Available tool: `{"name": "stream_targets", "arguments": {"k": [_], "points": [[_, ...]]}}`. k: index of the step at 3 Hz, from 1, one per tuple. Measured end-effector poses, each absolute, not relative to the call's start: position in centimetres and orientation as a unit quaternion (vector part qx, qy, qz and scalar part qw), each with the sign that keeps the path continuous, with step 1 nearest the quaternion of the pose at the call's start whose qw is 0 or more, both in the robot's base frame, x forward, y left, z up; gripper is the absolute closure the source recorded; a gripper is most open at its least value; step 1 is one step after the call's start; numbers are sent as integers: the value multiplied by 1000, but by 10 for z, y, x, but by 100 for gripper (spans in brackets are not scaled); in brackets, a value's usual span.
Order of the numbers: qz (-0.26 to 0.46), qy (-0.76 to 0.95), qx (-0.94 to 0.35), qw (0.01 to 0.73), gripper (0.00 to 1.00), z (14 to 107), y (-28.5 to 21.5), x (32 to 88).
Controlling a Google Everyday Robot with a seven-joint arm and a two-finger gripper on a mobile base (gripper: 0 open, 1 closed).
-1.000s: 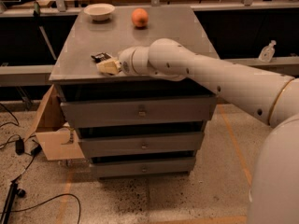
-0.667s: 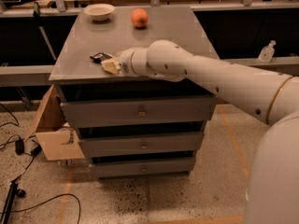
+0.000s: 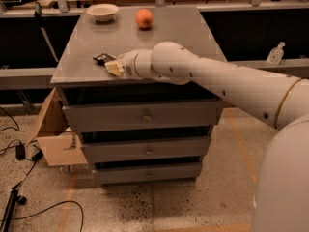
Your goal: Move rxbar chocolate near orange
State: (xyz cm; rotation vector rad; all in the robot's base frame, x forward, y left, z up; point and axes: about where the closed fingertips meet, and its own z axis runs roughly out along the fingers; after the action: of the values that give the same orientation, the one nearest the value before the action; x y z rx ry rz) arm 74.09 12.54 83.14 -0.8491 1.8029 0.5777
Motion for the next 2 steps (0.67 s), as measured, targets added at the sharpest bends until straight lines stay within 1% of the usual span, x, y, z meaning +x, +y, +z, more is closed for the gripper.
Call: {"name": "stream_targets", "arguments": {"k": [2], "points": [[240,748,-352,508,100,831,125,741]]}}
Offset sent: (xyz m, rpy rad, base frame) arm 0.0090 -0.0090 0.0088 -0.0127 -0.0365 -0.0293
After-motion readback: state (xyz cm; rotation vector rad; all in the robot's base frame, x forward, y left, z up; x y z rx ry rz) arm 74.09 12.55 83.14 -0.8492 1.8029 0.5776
